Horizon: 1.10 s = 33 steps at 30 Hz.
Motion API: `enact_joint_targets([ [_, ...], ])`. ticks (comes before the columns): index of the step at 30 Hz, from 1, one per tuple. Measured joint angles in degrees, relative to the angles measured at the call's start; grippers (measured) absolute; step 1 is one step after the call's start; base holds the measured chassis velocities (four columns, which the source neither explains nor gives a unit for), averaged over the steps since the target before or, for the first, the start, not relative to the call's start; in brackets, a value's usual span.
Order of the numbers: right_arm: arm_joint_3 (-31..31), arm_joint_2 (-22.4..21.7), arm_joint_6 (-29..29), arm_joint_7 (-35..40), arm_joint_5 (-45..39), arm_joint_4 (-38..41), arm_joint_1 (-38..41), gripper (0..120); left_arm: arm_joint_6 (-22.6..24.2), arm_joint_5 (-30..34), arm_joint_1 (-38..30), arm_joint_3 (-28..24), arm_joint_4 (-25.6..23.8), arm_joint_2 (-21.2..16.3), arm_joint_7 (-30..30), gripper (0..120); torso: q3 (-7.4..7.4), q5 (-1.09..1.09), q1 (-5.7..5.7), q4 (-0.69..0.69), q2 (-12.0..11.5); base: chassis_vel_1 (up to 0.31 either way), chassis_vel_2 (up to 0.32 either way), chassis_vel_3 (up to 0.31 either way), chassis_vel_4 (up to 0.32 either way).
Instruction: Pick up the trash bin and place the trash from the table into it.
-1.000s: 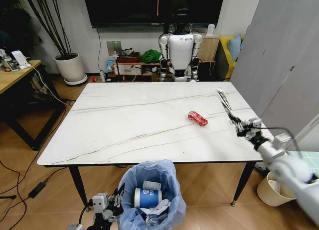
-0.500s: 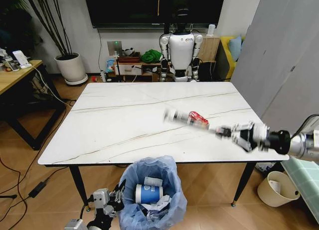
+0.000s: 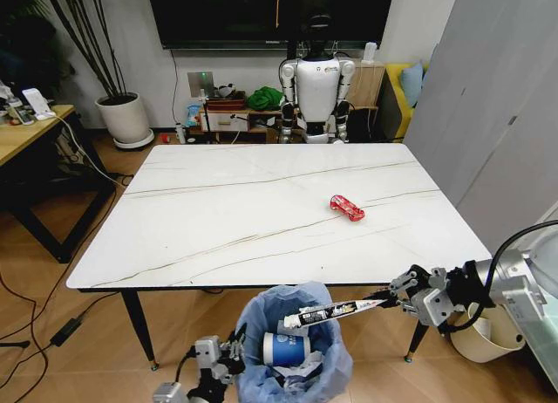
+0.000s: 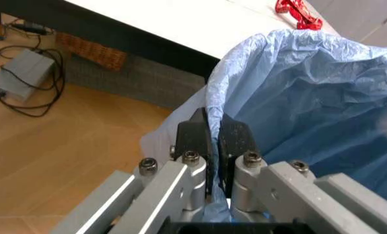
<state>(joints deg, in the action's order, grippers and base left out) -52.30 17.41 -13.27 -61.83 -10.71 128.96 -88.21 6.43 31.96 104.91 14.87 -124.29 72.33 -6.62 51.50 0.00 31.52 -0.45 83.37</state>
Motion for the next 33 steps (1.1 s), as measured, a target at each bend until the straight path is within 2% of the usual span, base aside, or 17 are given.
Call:
enact_joint_targets([
  [10, 3.4, 1.1, -0.9, 0.5, -0.4, 0.6, 0.0, 0, 0.4, 0.1, 0.2, -0.1, 0.0, 0.1, -0.1, 0, 0.00, 0.00, 0.00, 0.00, 0.0, 0.000, 0.000, 0.000, 0.000],
  [11, 4.2, 1.3, -1.0, 0.5, -1.0, 0.5, 0.2, 5, 0.4, 0.1, 0.4, 0.0, -0.1, 0.1, -0.1, 0, 0.00, 0.00, 0.00, 0.00, 0.0, 0.000, 0.000, 0.000, 0.000],
  [12, 4.2, 1.3, -1.0, 0.5, -1.0, 0.5, 0.2, 5, 0.4, 0.1, 0.4, 0.0, -0.1, 0.1, -0.1, 0, 0.00, 0.00, 0.00, 0.00, 0.0, 0.000, 0.000, 0.000, 0.000],
  [15, 7.6, 2.0, -1.6, 0.5, -2.0, 0.0, 1.9, 20, 0.6, 0.0, 0.4, 0.2, -0.2, 0.6, -0.1, 0, 0.00, 0.01, 0.00, 0.00, 0.0, 0.000, 0.000, 0.000, 0.000],
  [16, 7.6, 2.0, -1.6, 0.5, -2.0, 0.0, 1.9, 20, 0.6, 0.0, 0.4, 0.2, -0.2, 0.6, -0.1, 0, 0.00, 0.01, 0.00, 0.00, 0.0, 0.000, 0.000, 0.000, 0.000],
  [17, 8.9, 2.1, -1.7, 0.8, -2.1, 0.0, 2.4, 31, 0.8, -0.5, 0.2, 0.0, -0.2, 1.2, -0.2, 0, 0.00, 0.00, 0.00, 0.00, 0.0, 0.000, 0.000, 0.000, 0.000],
  [19, 9.8, 2.1, -1.9, 1.0, -2.2, -0.2, 2.9, 45, 0.8, -0.7, 0.2, -0.2, -0.2, 1.8, -0.2, 0, 0.00, 0.00, 0.00, 0.00, 0.0, 0.000, 0.000, 0.000, 0.000],
  [21, 10.1, 2.1, -2.0, 1.0, -2.2, -0.3, 3.2, 47, 0.8, -0.8, 0.2, -0.3, -0.2, 1.9, -0.2, 0, 0.00, 0.00, 0.00, 0.00, 0.0, 0.000, 0.000, 0.000, 0.000],
  [23, 10.9, 2.1, -2.1, 1.2, -2.6, -0.5, 3.7, 58, 0.8, -1.1, 0.4, -0.3, -0.1, 2.3, -0.2, 0, 0.00, 0.00, 0.01, 0.00, 0.0, 0.000, 0.000, 0.000, 0.000],
  [24, 10.9, 2.1, -2.1, 1.2, -2.6, -0.5, 3.7, 58, 0.8, -1.1, 0.4, -0.3, -0.1, 2.3, -0.2, 0, 0.00, 0.00, 0.01, 0.00, 0.0, 0.000, 0.000, 0.000, 0.000],
  [26, 11.4, 2.3, -2.1, 2.0, -3.6, -0.8, 3.8, 67, 0.8, -1.3, 0.6, -0.1, -0.2, 2.4, -0.2, 0, 0.00, -0.01, 0.01, 0.00, 0.0, 0.000, 0.000, 0.000, 0.000],
  [27, 11.9, 2.8, -1.8, 3.2, -4.8, -1.1, 3.8, 74, 0.8, -1.5, 1.0, 0.1, -0.4, 2.5, -0.2, 0, 0.00, -0.01, 0.01, 0.00, 0.0, 0.000, 0.000, 0.000, 0.000],
  [29, 12.3, 3.4, -1.4, 4.8, -6.1, -1.5, 4.0, 77, 0.8, -1.6, 1.4, 0.3, -0.5, 2.5, -0.2, 0, 0.00, -0.01, 0.01, 0.00, 0.0, 0.000, 0.000, 0.000, 0.000],
  [31, 14.7, 5.1, 0.1, 12.0, -11.4, -3.2, 5.0, 88, 0.6, -2.2, 2.7, 0.8, -1.0, 2.5, 0.0, 0, 0.00, -0.01, 0.01, 0.00, 0.0, 0.000, 0.000, 0.000, 0.000],
  [32, 15.8, 5.6, 0.6, 15.1, -13.5, -4.0, 5.4, 90, 0.5, -2.4, 3.2, 1.1, -1.2, 2.4, 0.1, 0, 0.00, 0.00, 0.01, 0.00, 0.0, 0.000, 0.000, 0.000, 0.000],
  [33, 15.8, 5.6, 0.6, 15.1, -13.5, -4.0, 5.4, 90, 0.5, -2.4, 3.2, 1.1, -1.2, 2.4, 0.1, 0, 0.00, 0.00, 0.01, 0.00, 0.0, 0.000, 0.000, 0.000, 0.000],
])
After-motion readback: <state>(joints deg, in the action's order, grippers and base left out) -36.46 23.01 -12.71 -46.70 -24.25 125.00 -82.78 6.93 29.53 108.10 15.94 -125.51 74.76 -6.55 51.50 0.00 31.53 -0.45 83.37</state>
